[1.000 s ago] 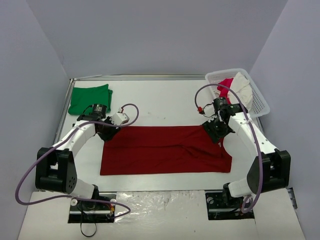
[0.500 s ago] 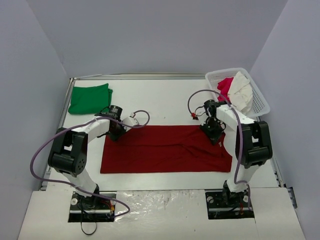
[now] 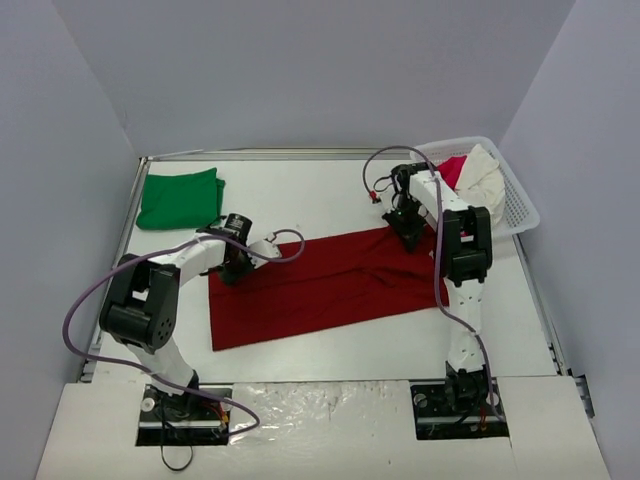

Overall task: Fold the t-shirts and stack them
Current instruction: Rotate the tshirt 90 degrees

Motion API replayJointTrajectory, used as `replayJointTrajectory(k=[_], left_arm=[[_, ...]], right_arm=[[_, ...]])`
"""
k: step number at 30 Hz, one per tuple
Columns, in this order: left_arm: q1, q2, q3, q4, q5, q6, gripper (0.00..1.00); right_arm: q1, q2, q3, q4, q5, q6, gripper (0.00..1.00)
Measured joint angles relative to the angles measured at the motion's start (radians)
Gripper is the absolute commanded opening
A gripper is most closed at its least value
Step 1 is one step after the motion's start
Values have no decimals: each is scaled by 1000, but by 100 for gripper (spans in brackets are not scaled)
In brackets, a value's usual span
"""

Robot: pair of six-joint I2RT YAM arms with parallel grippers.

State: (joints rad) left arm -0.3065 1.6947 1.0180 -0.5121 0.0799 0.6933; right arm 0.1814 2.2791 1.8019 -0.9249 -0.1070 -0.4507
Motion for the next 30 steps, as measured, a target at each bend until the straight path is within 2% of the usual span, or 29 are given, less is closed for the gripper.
replayJointTrajectory(k=[6, 10, 21, 30], left_arm=[[-104, -6, -1, -93, -22, -8, 2], [-224, -9, 2, -138, -13, -42, 3], [-504, 131, 183, -278, 73, -132, 2], [-665, 209, 298, -304, 265, -237, 2]], right_arm=[[-2, 241, 461, -68, 14, 29, 0], [7, 370, 711, -23, 41, 47, 0], [158, 441, 811, 166, 95, 46, 0], [259, 452, 820, 247, 79, 32, 0]])
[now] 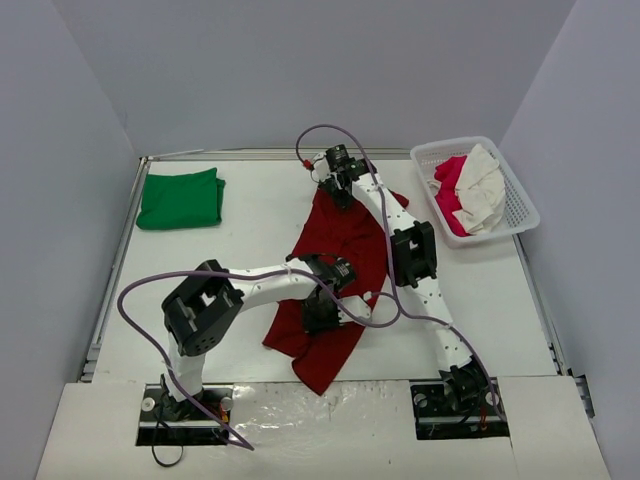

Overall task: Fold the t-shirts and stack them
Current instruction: Rotate the tshirt 90 degrees

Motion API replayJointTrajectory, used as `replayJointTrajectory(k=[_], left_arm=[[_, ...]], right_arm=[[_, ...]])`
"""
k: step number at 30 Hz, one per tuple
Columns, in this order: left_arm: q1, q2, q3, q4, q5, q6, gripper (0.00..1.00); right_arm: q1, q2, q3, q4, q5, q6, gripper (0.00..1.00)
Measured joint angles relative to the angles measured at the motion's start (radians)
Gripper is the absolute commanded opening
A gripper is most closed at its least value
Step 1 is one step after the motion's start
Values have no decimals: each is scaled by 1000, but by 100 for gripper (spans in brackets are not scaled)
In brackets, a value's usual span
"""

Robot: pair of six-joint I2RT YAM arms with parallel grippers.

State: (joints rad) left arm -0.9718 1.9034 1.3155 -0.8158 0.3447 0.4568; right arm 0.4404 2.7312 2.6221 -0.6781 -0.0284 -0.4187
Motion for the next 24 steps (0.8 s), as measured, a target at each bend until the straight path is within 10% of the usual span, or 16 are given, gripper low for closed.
replayJointTrajectory(k=[24], left_arm=[[-101, 76, 98, -1, 271, -66, 2]], right_arm=[[60, -6, -5, 103, -50, -32, 3]])
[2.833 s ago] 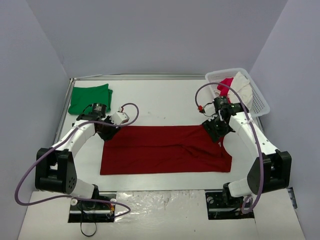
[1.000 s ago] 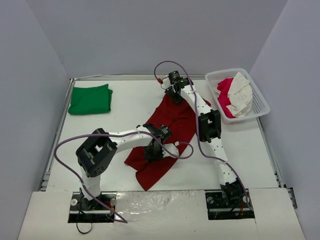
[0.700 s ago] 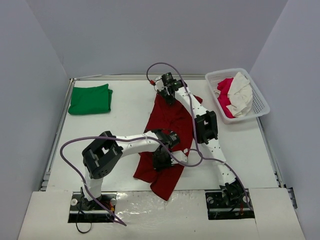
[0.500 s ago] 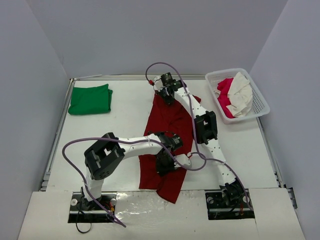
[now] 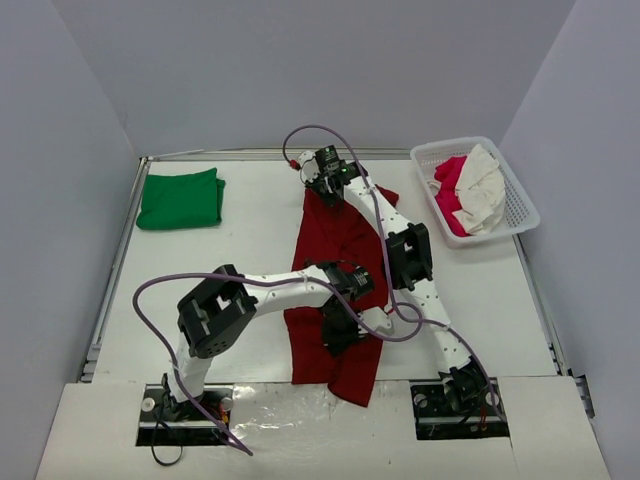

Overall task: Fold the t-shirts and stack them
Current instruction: Rotate the tshirt 90 degrees

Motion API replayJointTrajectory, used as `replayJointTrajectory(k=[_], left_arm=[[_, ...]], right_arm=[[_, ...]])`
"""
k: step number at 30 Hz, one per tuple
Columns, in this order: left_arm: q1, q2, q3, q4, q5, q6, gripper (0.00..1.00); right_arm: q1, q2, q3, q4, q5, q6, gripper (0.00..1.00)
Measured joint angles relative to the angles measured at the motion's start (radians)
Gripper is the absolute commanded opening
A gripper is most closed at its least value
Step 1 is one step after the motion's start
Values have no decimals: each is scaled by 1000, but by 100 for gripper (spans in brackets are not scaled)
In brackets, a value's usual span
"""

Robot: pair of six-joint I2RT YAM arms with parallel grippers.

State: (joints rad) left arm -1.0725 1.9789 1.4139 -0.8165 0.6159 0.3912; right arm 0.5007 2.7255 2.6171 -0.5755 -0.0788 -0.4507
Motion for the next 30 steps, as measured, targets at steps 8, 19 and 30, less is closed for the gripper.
replayJointTrajectory(k=[8, 19, 30], left_arm=[[29, -205, 19, -90, -18, 49, 2], [438, -594, -48, -90, -37, 103, 2], [793, -651, -209, 26, -69, 23, 2]], right_arm=[[13, -183, -143, 60, 70, -23, 0], [-50, -715, -668, 113, 101, -11, 0], [-26, -800, -1143, -32, -34, 5, 0]])
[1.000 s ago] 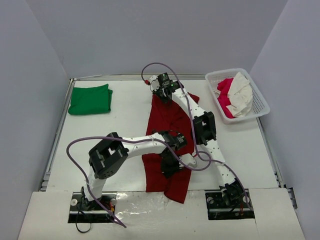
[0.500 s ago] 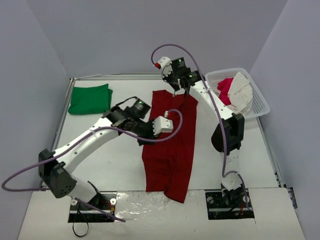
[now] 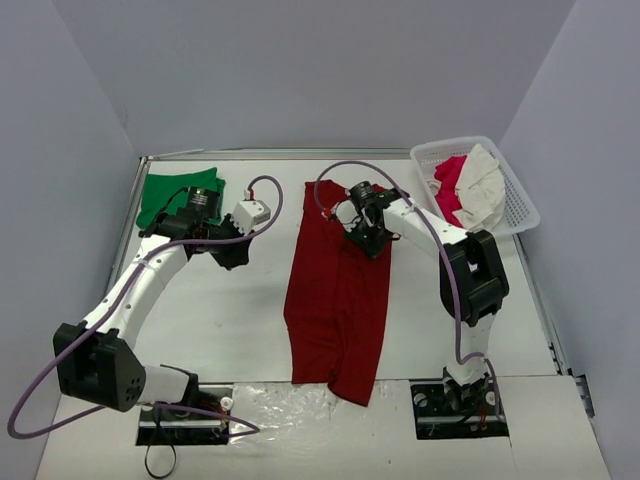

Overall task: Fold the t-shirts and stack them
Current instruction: Rotate the tshirt 90 degrees

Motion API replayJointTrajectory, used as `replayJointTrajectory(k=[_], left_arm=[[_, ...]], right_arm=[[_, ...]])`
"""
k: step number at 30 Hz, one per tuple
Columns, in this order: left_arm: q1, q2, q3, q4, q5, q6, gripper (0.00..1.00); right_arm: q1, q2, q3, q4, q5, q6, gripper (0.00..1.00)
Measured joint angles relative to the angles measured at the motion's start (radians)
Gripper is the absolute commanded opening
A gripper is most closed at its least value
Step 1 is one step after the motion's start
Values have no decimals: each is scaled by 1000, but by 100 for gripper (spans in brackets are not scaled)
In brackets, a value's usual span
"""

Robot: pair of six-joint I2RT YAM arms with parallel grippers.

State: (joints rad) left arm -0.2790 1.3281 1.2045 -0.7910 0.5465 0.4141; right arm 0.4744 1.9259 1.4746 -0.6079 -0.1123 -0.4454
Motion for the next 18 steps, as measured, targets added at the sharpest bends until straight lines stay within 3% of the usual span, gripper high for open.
replayJointTrajectory(k=[13, 18], left_arm=[[74, 51, -10, 32, -47, -32, 2], [79, 50, -12, 41, -48, -35, 2]], right_arm=[[64, 7, -37, -21, -167, 10, 0], [70, 90, 4, -32, -181, 10, 0]])
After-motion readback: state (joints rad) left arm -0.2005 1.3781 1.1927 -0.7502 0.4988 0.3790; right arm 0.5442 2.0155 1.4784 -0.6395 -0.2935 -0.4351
